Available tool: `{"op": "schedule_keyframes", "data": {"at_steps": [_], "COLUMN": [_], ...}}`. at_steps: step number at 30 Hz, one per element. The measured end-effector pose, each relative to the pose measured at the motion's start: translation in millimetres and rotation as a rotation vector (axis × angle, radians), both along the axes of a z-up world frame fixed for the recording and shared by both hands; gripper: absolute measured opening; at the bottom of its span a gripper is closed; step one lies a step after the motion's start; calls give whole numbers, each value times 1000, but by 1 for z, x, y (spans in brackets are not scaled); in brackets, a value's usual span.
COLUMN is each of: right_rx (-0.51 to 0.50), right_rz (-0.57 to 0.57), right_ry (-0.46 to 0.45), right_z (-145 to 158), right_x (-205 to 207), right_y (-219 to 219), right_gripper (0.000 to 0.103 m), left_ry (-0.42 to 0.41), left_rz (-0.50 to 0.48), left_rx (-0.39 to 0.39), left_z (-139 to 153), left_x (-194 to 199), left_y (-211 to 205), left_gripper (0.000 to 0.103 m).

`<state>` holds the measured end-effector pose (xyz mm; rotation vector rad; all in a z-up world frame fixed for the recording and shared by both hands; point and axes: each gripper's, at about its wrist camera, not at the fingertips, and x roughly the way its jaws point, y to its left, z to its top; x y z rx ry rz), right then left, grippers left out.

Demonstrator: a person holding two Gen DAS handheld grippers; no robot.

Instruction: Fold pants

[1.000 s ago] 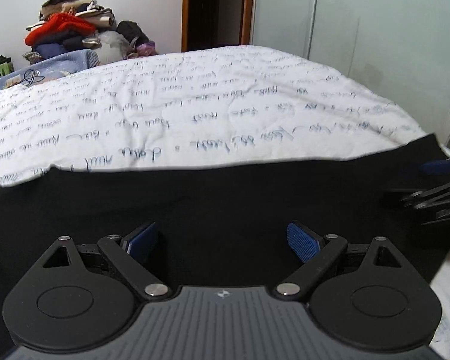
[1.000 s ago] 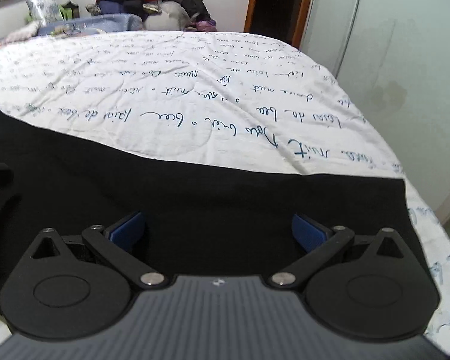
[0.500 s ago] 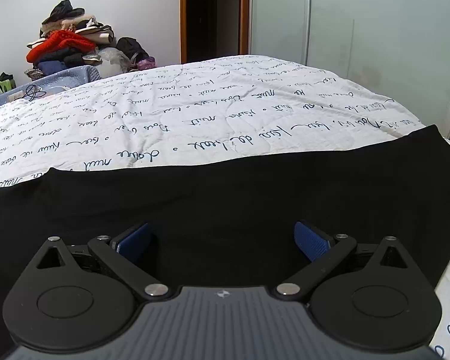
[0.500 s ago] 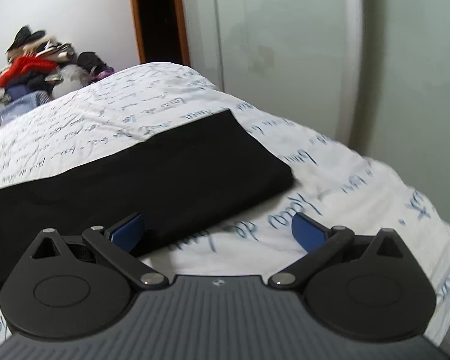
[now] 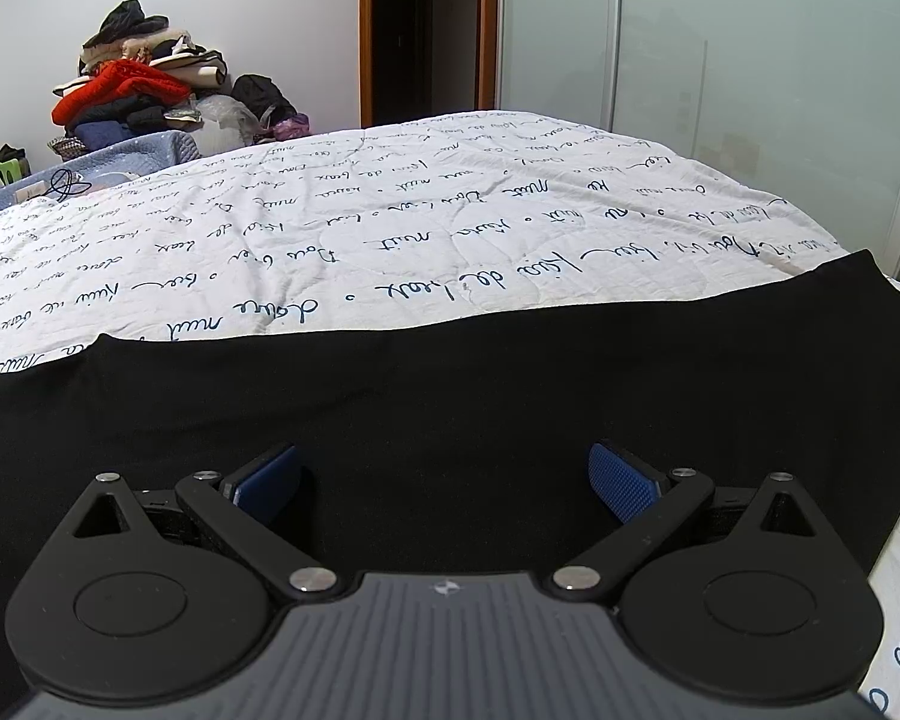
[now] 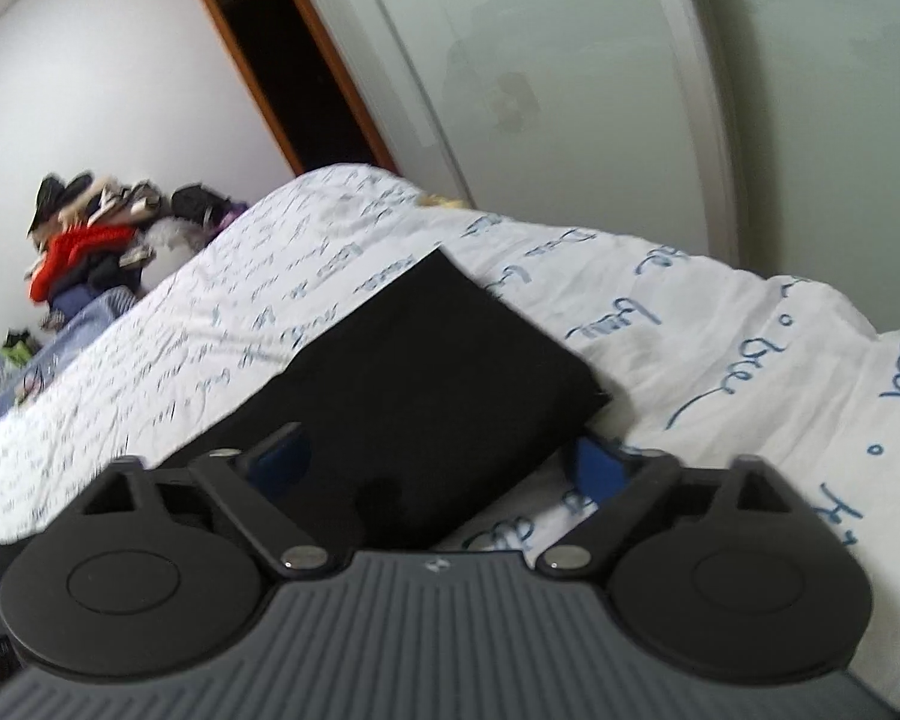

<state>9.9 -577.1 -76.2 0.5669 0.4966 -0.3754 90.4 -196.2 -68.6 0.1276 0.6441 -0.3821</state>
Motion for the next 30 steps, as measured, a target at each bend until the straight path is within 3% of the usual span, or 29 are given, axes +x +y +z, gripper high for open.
{"op": "schedule_keyframes", "data": {"at_steps": [3, 5, 7, 8, 10, 12, 15, 19, 22, 25, 30], "right_rx": [73, 135, 182, 200, 198, 129, -67, -305, -312, -307, -479], "right_rz": [-47, -84, -100, -101, -99, -84, -30, 61, 97, 103, 193], "right_ry": [-41, -73, -91, -97, -109, -97, -48, -1, 1, 29, 32], "right_z": [-3, -6, -11, -14, -15, -10, 6, 22, 20, 12, 18], "right_x": [-6, -11, -14, -15, -15, -12, -4, 6, 13, 18, 12], "right_y": [-12, -21, -27, -30, -28, -20, 5, 43, 50, 52, 89], "right_gripper": [59, 34, 16, 14, 11, 9, 9, 9, 9, 9, 9], "left_ry": [0, 0, 0, 1, 7, 18, 51, 146, 190, 188, 176], "left_rz": [0, 0, 0, 0, -1, -3, -26, -82, -100, -92, -78], "left_rx": [0, 0, 1, -1, -3, -4, -22, -124, -170, -167, -184], "left_z": [0, 0, 0, 0, 1, 3, 10, 20, 22, 20, 17], "left_x": [0, 0, 0, 1, 1, 2, 5, 12, 18, 19, 17], "left_y": [0, 0, 0, 0, 0, 0, -2, -11, -21, -29, -30], "left_gripper": [103, 103, 103, 103, 103, 103, 103, 103, 103, 103, 103]}}
